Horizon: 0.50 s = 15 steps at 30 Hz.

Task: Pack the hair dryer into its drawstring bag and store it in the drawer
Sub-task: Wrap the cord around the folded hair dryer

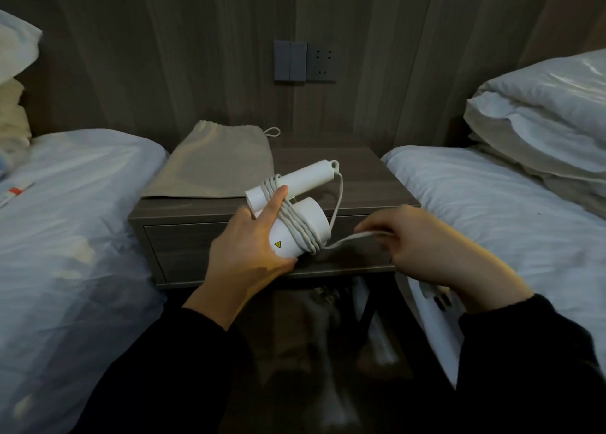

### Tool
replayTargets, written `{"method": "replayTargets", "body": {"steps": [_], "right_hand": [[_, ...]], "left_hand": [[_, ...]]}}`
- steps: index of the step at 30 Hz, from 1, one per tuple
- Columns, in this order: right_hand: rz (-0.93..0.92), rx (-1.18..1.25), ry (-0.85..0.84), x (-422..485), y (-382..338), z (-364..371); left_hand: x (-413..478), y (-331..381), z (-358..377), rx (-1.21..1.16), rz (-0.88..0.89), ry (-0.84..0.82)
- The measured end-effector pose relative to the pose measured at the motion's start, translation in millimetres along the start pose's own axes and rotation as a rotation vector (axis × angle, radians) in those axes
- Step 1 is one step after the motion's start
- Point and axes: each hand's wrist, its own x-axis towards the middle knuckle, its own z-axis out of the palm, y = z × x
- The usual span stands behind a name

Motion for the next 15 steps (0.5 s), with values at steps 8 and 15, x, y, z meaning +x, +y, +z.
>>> {"method": "replayTargets", "body": {"steps": [8,15], "right_hand": [[-0.183,0.173,0.366,0,-17,7],[0.06,0.813,0.077,7,-7,12]], "left_hand": [[-4,5,4,0.029,0.159,-0.099],[-9,8,16,0.126,0.24,-0.185]]}}
